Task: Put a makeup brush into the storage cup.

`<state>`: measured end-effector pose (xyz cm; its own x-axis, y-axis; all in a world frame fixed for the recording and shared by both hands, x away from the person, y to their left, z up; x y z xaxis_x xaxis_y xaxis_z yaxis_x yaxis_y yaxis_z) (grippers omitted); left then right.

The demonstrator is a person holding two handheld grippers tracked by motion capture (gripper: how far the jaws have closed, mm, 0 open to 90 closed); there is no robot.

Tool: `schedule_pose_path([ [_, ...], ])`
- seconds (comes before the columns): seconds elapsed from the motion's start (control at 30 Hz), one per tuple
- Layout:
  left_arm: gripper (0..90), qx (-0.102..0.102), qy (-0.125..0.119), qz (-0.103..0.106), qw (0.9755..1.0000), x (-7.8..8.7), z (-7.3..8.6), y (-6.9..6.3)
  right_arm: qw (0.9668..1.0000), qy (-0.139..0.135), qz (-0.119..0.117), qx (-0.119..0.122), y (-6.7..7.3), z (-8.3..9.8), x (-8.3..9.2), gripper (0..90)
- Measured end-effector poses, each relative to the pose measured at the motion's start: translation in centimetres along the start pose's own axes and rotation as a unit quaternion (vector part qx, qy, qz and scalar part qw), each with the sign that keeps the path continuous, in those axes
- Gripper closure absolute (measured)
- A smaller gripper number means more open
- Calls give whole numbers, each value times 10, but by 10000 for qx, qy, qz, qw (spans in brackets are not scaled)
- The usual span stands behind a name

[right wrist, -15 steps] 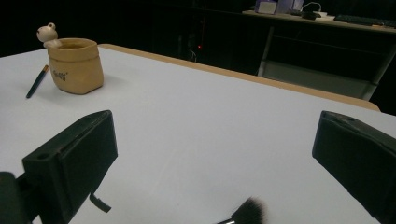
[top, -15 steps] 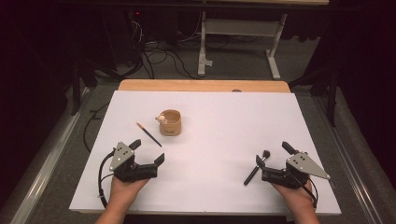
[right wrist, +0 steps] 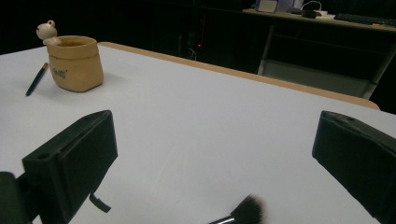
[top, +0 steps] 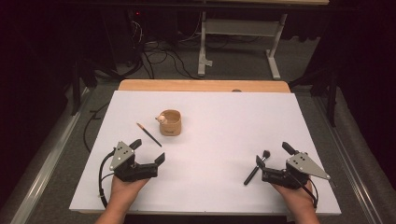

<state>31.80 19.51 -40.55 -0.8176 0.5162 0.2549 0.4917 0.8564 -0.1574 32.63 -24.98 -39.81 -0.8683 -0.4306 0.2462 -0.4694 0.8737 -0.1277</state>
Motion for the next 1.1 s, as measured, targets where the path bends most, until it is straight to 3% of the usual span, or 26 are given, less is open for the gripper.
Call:
schedule_pose_path([
  [0.5, 6, -22, -78, -40, 10000, 0, 0, 0, 10000, -44, -22, -10, -1, -2, 1, 15],
  [0.83, 12, 1, -5, -77, 10000, -1, 1, 2, 10000, -77, -7, -4, -2, -1, 1, 15],
  [1.1, 25, -30, 236, -132, 9996, -4, 4, 4, 10000, -63, 10, 43, -1, -2, 0, 18],
])
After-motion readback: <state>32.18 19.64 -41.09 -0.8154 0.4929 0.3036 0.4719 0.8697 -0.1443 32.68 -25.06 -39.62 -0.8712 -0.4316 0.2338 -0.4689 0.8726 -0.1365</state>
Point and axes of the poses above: each handheld gripper's, and its own axes: x roughly backward along the jaws, z roughly out of its underside, y roughly to its left, the point moved 2 cm from there along -x, roughly forward along the jaws, and after that the axes turned 2 degrees about x, right-handed, at the moved point
